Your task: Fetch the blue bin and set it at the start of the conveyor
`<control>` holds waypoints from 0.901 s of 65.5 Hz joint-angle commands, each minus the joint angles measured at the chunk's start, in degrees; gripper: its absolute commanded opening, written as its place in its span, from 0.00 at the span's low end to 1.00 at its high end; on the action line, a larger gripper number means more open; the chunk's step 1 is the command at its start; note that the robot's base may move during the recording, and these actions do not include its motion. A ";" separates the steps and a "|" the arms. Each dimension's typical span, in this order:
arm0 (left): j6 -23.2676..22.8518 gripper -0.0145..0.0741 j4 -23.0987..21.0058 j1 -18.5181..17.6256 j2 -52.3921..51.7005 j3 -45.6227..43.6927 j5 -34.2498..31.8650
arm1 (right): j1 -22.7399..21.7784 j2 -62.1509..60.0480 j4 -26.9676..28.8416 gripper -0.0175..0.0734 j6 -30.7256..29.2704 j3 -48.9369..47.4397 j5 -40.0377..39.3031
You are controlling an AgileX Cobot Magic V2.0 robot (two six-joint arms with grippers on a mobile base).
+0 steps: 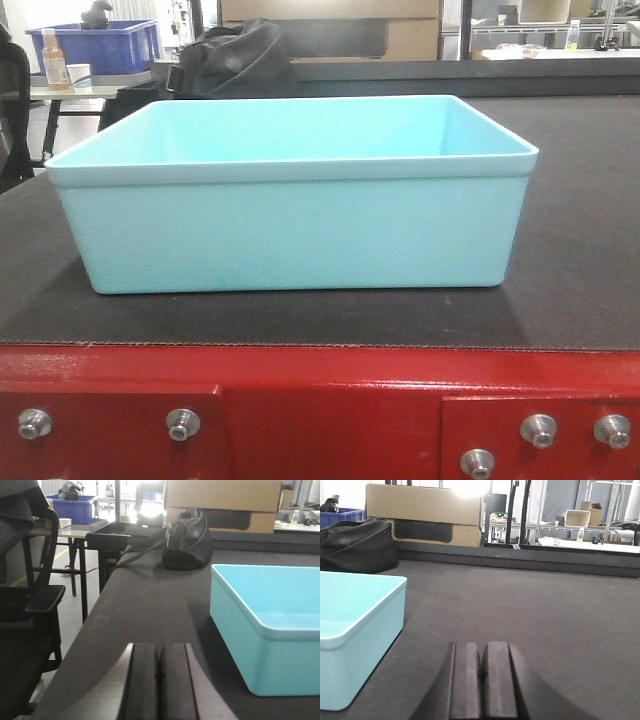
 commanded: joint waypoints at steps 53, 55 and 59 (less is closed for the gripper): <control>-0.42 0.04 0.00 -1.21 -0.41 0.10 -1.72 | -0.24 -0.34 0.13 0.01 -0.08 0.03 -0.77; -0.42 0.04 0.00 -1.21 -0.41 0.10 -1.72 | -0.24 -0.34 0.13 0.01 -0.08 0.03 -0.77; -0.42 0.04 0.00 -1.21 -0.41 0.10 -1.72 | -0.24 -0.34 0.13 0.01 -0.08 0.03 -0.77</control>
